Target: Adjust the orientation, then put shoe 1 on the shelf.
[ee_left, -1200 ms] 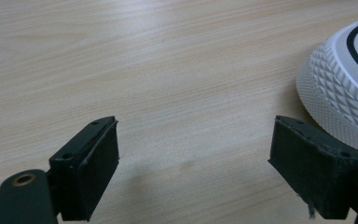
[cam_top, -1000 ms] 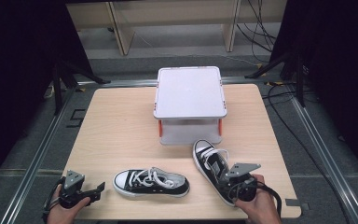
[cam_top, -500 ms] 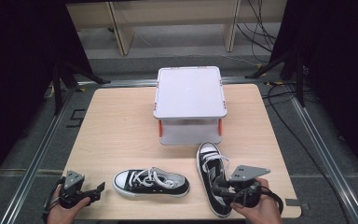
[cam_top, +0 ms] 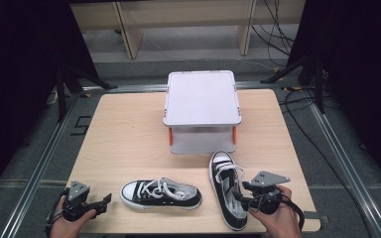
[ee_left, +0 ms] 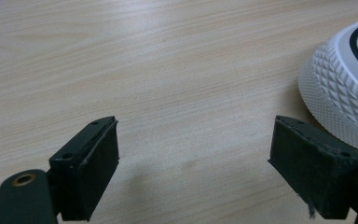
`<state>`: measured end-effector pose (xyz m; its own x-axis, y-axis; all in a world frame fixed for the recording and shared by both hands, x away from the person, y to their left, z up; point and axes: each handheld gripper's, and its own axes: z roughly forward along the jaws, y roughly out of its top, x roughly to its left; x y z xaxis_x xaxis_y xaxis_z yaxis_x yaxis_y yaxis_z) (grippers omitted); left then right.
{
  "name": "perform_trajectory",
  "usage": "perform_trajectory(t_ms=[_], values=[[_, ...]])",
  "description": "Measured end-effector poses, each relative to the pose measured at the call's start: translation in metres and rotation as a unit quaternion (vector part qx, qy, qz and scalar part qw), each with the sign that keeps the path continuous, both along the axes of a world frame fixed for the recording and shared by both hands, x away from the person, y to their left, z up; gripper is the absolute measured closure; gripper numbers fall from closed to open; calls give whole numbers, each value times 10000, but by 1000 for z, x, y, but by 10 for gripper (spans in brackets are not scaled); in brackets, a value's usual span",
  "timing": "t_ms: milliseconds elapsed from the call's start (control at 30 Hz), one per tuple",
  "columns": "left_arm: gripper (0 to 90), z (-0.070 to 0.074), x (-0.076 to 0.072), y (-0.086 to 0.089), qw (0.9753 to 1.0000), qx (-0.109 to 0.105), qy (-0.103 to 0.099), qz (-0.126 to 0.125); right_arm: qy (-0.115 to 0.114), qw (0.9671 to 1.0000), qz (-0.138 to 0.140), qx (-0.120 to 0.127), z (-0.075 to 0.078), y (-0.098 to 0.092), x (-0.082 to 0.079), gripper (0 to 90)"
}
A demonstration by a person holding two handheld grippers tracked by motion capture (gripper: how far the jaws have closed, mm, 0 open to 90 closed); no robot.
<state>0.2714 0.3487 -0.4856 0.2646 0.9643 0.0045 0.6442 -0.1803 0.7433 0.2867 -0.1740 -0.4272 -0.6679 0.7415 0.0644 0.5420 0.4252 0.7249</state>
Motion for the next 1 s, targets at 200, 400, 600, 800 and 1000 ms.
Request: perform_trajectory(t_ms=[200,400,600,800,1000], values=[[151,1,0,0,10000,-47,-44,30,-153,9993,187,-274,-6,10,12,565],[151,1,1,-1,10000,24,31,61,-146,9991,257,-309,-8,14,15,612],[151,0,1,0,9999,80,63,99,-253,9984,305,-394,-8,19,11,592],[151,-2,1,-1,10000,-20,43,82,-249,9979,273,-538,-10,18,14,681],[151,0,0,-1,10000,-32,-10,68,-435,9921,280,-1143,-9,23,13,814]])
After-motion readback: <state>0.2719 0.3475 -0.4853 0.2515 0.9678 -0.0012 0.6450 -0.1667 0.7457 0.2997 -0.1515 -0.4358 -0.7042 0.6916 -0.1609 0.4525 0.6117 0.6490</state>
